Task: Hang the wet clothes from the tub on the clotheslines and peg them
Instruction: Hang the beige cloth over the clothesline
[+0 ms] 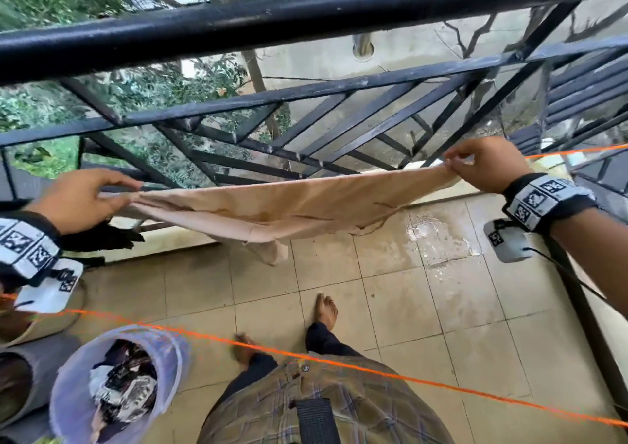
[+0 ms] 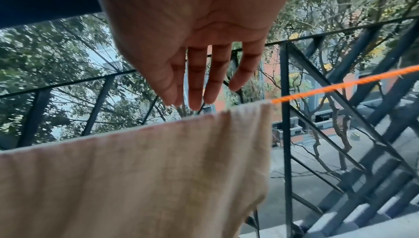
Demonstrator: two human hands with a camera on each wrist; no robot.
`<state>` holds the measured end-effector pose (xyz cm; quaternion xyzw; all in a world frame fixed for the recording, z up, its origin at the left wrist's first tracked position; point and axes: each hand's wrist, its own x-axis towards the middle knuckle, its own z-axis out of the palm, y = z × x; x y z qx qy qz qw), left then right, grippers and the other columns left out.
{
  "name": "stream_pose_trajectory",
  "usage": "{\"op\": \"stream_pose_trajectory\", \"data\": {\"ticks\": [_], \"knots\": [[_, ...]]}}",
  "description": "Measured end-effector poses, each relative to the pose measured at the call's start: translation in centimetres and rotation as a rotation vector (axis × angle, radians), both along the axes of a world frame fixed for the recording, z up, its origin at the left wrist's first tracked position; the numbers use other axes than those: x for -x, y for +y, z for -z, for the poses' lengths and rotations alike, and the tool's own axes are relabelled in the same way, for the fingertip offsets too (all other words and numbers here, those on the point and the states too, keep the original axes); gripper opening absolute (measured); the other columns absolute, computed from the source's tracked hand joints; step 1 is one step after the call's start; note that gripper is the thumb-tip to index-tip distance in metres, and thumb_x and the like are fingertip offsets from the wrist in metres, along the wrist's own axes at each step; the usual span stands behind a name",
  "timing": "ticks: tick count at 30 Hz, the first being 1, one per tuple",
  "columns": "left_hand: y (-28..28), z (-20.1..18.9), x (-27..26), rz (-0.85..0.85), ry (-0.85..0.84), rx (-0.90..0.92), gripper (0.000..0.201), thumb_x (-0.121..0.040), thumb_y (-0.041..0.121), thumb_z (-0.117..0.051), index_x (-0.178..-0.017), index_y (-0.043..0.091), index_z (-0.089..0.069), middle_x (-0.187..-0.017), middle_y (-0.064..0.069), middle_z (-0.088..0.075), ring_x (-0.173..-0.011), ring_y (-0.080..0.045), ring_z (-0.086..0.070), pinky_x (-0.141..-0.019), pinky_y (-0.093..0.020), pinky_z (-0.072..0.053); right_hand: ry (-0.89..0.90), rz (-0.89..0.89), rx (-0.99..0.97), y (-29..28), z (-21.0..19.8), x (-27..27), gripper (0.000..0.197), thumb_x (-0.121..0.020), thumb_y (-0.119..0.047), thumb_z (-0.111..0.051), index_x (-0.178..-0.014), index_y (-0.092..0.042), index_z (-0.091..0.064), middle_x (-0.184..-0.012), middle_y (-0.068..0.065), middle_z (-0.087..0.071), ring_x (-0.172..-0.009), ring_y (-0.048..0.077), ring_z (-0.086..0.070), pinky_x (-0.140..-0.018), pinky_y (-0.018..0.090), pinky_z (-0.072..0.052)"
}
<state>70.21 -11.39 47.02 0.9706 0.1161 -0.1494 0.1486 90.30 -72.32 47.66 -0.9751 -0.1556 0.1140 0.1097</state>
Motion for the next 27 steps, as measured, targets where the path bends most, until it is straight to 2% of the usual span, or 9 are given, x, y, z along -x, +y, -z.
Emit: {"op": "stream_pose_trajectory", "data": {"ticks": [4,7,9,10,14,18,22,24,27], "knots": [[-0.8,-4.0,3.5,-0.031,-0.056,0.107,0.020,-0.089,0.024,-0.070,-0.102,0.039,-0.068,-0.113,-0.006,-0.071,-0.104,-0.027,-0.066,-0.092,-0.048,-0.053,-0.033,-0.080,-0.051,4.7,-1.9,1.1,0.014,-0.086,-0.024,-0.070,-0.098,-0.019,-0.077,-0.094,0.008,-0.075,-0.088,0.030,-0.070,-0.081,0.042,-0.056],[-0.4,-6.0,7.1,-0.026,-0.148,0.110,0.017,-0.089,0.020,-0.070,-0.106,0.026,-0.071,-0.099,-0.001,-0.074,-0.087,-0.009,-0.066,-0.081,-0.027,-0.049,-0.045,-0.163,-0.055,9.8,-3.4,2.7,0.017,-0.089,-0.033,-0.065,-0.100,-0.025,-0.075,-0.093,0.004,-0.075,-0.088,0.028,-0.069,-0.079,0.040,-0.056],[0.4,-6.9,10.7,-0.080,-0.186,0.143,0.016,-0.090,0.020,-0.069,-0.104,0.027,-0.071,-0.086,0.015,-0.073,-0.075,0.014,-0.060,-0.075,-0.005,-0.042,-0.055,-0.241,-0.049,14.3,-4.5,4.5,0.020,-0.090,-0.038,-0.063,-0.101,-0.026,-0.074,-0.093,0.003,-0.074,-0.088,0.028,-0.068,-0.076,0.037,-0.055],[0.8,-7.1,12.4,-0.091,-0.204,0.171,0.017,-0.090,0.021,-0.069,-0.102,0.032,-0.070,-0.085,0.018,-0.072,-0.075,0.017,-0.059,-0.070,0.001,-0.039,-0.054,-0.270,-0.054,16.4,-4.8,5.6,0.020,-0.090,-0.038,-0.063,-0.101,-0.026,-0.074,-0.093,0.003,-0.075,-0.089,0.028,-0.068,-0.075,0.036,-0.054],[3.9,-6.5,22.2,-0.175,-0.257,0.309,0.015,-0.083,0.046,-0.064,-0.093,0.058,-0.064,-0.085,0.007,-0.072,-0.078,-0.004,-0.063,-0.070,-0.017,-0.047,-0.055,-0.449,-0.087,27.4,-6.3,12.4,0.025,-0.088,-0.043,-0.061,-0.100,-0.026,-0.075,-0.091,0.007,-0.075,-0.085,0.030,-0.069,-0.074,0.040,-0.056],[6.5,-3.8,31.8,-0.281,-0.265,0.379,0.012,-0.087,0.032,-0.068,-0.092,0.042,-0.068,-0.089,0.004,-0.073,-0.080,-0.015,-0.068,-0.071,-0.019,-0.048,-0.038,-0.602,-0.111,37.9,-6.8,21.2,0.016,-0.088,-0.029,-0.068,-0.100,-0.022,-0.076,-0.089,0.008,-0.075,-0.084,0.029,-0.069,-0.069,0.027,-0.045],[7.9,0.2,42.7,-0.471,-0.215,0.446,0.014,-0.092,0.011,-0.067,-0.105,0.011,-0.071,-0.093,-0.002,-0.072,-0.080,-0.009,-0.065,-0.073,-0.016,-0.049,0.067,-0.754,-0.175,47.1,-5.3,31.3,0.018,-0.089,-0.024,-0.068,-0.103,-0.020,-0.077,-0.091,0.007,-0.076,-0.085,0.025,-0.070,-0.075,0.030,-0.051],[8.0,2.6,48.1,-0.570,-0.204,0.530,0.012,-0.092,0.006,-0.064,-0.103,0.009,-0.068,-0.090,0.004,-0.070,-0.076,0.004,-0.062,-0.070,-0.011,-0.047,0.121,-0.814,-0.222,50.7,-3.9,36.2,0.017,-0.089,-0.021,-0.067,-0.102,-0.020,-0.077,-0.092,0.003,-0.076,-0.082,0.019,-0.070,-0.072,0.025,-0.047],[7.1,6.5,54.6,-0.703,-0.212,0.586,0.018,-0.090,-0.003,-0.063,-0.097,0.013,-0.068,-0.080,0.020,-0.068,-0.069,0.011,-0.060,-0.069,-0.013,-0.046,0.228,-0.934,-0.211,54.3,-0.7,42.6,0.014,-0.089,-0.020,-0.066,-0.100,-0.021,-0.076,-0.091,0.000,-0.076,-0.075,0.014,-0.067,-0.072,0.027,-0.050]]}}
